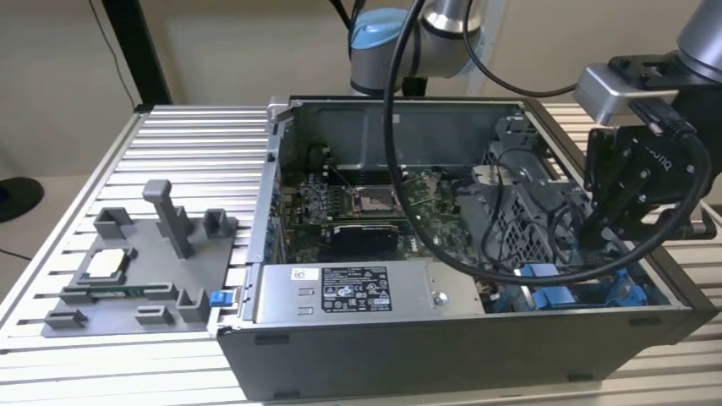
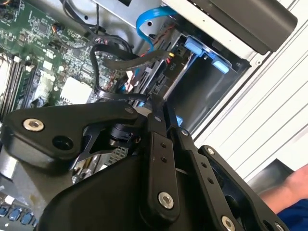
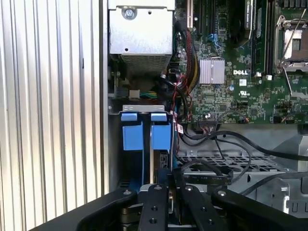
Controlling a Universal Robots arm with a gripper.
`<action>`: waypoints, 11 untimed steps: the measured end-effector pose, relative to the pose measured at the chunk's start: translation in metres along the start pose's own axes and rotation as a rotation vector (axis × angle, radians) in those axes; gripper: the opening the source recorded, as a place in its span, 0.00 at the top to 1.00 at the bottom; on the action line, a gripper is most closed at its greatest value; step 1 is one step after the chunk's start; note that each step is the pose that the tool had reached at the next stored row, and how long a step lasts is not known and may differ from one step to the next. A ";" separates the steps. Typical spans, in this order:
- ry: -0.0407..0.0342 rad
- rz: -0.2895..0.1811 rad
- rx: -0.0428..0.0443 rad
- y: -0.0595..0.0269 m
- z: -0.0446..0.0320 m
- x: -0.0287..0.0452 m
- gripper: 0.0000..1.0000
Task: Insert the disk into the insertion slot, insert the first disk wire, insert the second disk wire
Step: 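Insert the second disk wire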
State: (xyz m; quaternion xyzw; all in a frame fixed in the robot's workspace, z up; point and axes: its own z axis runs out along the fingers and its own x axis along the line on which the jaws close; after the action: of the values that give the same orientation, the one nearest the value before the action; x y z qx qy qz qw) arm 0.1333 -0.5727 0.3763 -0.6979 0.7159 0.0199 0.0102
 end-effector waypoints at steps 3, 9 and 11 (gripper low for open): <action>0.0000 0.000 0.0000 -0.0001 0.0008 0.0041 1.00; -0.0004 0.000 0.0000 -0.0003 0.0024 0.0082 1.00; -0.0003 0.000 0.0000 -0.0003 0.0023 0.0083 1.00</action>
State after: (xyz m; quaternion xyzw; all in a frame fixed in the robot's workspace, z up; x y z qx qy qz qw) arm 0.1333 -0.5809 0.3736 -0.6979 0.7159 0.0200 0.0103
